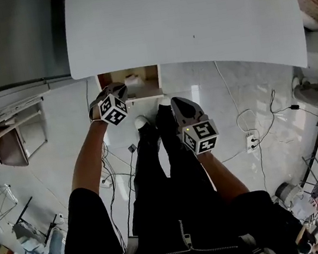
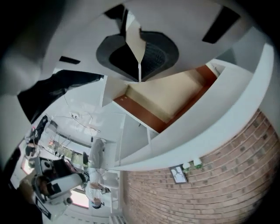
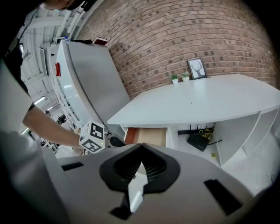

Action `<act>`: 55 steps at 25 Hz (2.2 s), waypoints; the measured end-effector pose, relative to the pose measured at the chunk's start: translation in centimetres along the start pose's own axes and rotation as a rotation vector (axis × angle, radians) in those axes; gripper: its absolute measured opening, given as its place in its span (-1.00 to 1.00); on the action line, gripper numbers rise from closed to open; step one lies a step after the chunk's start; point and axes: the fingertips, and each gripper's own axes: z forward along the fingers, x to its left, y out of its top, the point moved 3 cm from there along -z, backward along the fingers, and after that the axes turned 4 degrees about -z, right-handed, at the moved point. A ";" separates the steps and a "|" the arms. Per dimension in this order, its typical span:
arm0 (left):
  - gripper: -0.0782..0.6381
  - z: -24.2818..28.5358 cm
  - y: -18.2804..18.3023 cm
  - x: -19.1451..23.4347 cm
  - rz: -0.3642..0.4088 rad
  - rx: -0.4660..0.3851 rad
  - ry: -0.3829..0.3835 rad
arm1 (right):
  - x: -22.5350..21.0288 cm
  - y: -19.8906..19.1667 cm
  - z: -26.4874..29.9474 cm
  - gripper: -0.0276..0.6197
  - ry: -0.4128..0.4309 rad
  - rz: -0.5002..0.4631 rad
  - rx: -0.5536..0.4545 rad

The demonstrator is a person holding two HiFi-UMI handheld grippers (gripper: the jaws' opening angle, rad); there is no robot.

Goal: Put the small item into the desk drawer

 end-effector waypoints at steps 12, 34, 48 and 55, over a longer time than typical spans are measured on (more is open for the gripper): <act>-0.70 -15.0 1.7 -0.4 -0.483 -0.179 0.171 | 2.9 10.1 -2.4 -0.90 0.033 -0.095 -0.098; -0.70 -37.5 15.0 4.7 -0.420 -0.735 0.410 | 8.7 27.7 -10.9 -0.90 0.087 -0.294 -0.440; -0.70 -42.7 16.2 4.9 -0.385 -0.848 0.450 | 10.4 29.9 -13.6 -0.91 0.063 -0.377 -0.535; -0.70 -42.6 15.4 4.7 -0.397 -0.842 0.455 | 10.3 29.2 -13.5 -0.91 0.059 -0.362 -0.528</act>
